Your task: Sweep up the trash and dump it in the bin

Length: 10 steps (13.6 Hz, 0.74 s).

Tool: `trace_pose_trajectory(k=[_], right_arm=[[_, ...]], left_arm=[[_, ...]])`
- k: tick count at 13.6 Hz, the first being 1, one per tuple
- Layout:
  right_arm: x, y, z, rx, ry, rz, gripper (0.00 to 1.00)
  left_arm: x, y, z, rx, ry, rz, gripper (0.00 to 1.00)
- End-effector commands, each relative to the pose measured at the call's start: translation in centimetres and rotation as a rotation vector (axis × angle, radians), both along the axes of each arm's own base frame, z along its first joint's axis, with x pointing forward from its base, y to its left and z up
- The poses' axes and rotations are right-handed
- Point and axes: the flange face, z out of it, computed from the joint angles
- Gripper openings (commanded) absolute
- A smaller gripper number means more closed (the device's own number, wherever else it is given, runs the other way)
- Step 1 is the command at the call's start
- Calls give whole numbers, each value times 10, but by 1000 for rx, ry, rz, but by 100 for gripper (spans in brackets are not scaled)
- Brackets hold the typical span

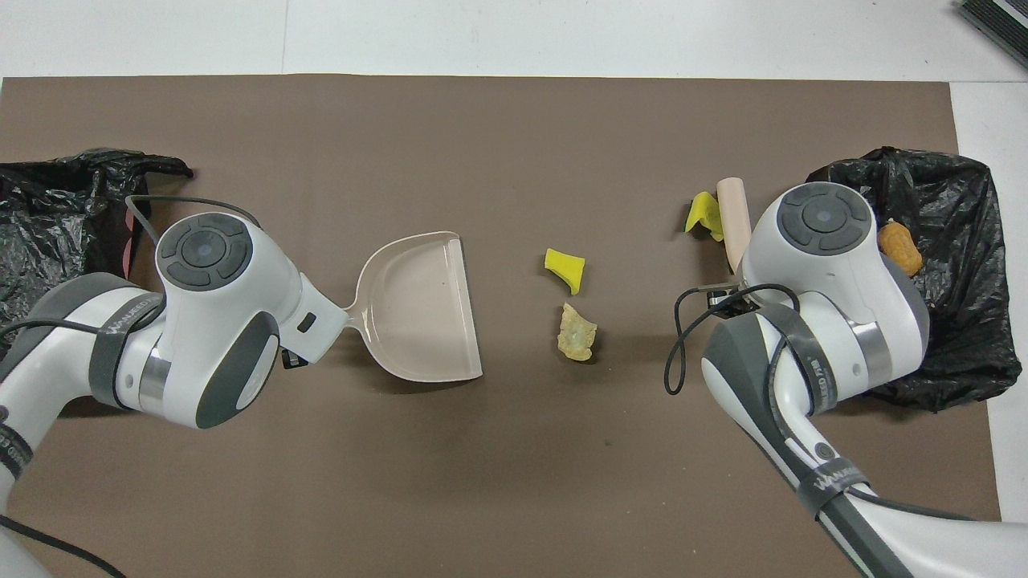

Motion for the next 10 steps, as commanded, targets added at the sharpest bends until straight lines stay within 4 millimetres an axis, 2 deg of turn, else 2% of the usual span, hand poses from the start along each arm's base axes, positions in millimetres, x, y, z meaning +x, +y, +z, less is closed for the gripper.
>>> trace_pose_trajectory(k=[1, 3, 6, 9, 10], right_arm=[[-4, 18, -3, 42, 4, 23, 0], [-17, 68, 0, 122, 30, 44, 0], [-43, 135, 7, 194, 50, 112, 0], [-73, 196, 13, 269, 75, 169, 0], [-79, 209, 16, 283, 76, 184, 0]], left_arm=[[-7, -3, -2, 7, -35, 42, 0], [-10, -14, -1, 5, -43, 48, 0], [-13, -15, -2, 6, -41, 50, 0], [-14, -16, -1, 4, -42, 51, 0], [-14, -16, -2, 6, -41, 48, 0]])
